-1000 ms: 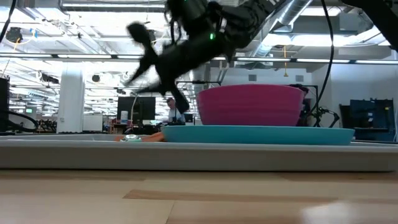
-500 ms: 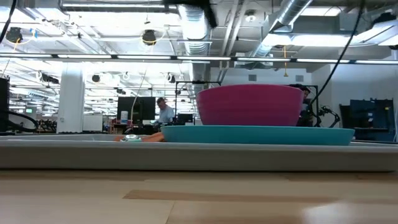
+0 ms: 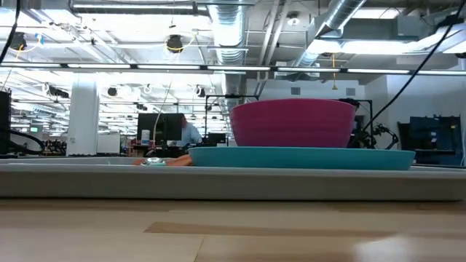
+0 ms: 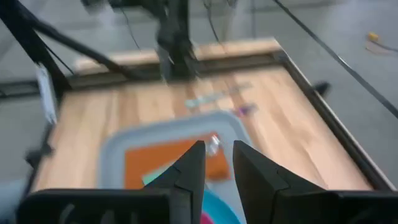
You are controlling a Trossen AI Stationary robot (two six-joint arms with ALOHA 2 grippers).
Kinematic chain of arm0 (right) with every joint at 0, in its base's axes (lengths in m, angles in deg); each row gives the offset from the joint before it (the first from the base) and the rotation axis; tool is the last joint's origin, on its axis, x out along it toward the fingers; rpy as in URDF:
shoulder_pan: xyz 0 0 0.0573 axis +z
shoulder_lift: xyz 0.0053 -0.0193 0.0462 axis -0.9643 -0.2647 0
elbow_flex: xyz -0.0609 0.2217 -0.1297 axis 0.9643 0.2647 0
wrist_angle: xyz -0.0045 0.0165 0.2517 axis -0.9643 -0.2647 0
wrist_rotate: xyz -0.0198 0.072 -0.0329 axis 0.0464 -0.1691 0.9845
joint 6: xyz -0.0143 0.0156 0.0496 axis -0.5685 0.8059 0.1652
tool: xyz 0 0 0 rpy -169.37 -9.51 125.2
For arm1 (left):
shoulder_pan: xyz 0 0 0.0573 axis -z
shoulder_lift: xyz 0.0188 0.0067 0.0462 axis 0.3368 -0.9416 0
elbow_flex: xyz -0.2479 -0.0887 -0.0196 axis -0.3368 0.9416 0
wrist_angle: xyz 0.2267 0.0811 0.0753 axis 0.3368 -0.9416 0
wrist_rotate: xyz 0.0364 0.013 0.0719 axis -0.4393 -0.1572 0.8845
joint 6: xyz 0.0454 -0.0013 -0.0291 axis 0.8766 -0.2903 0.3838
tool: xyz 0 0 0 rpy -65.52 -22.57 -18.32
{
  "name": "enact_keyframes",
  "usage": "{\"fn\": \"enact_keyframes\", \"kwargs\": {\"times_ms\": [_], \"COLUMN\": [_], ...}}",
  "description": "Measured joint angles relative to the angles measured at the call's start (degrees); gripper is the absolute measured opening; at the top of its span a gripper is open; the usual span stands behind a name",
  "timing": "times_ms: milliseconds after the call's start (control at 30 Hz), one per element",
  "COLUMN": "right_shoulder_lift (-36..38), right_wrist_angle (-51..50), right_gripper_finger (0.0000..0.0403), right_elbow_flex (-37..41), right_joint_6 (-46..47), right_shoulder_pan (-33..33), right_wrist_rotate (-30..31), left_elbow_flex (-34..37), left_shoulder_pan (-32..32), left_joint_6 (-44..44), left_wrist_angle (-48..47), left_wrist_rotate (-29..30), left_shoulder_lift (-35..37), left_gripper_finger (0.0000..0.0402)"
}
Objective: Set up tray
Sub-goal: Put the green table knife to the left of the spoon on top of the orange table napkin
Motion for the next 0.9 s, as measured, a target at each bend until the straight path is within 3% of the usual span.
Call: {"fn": "enact_keyframes", "kwargs": {"times_ms": [300, 633, 767, 900], "right_shoulder_lift": [2.32, -1.56, 0.60, 4.29], "right_wrist_angle": [-22.80, -43.26, -45.37, -43.12], "right_gripper_finger": [0.0125, 0.0197, 0.0207, 0.0212], "right_elbow_flex": [0.00, 0.02, 0.08, 0.51], "right_joint_6": [2.47, 4.99, 6.44, 6.89], "right_shoulder_pan": [-1.99, -9.64, -12.49, -14.19], "right_wrist_rotate": [0.98, 1.88, 6.88, 7.30], "left_elbow_flex": [0.00, 0.00, 0.00, 1.85], "left_shoulder_pan": [-0.20, -5.18, -10.32, -15.30], "left_joint_6": [0.92, 9.47, 14.49, 15.57], "left_wrist_angle": [-0.01, 0.06, 0.06, 0.13], "left_wrist_rotate": [4.18, 5.41, 4.46, 4.82], "left_shoulder_lift": [8.64, 9.99, 11.75, 15.78], "left_gripper_finger": [0.0000, 0.0016, 0.0028, 0.0034]}}
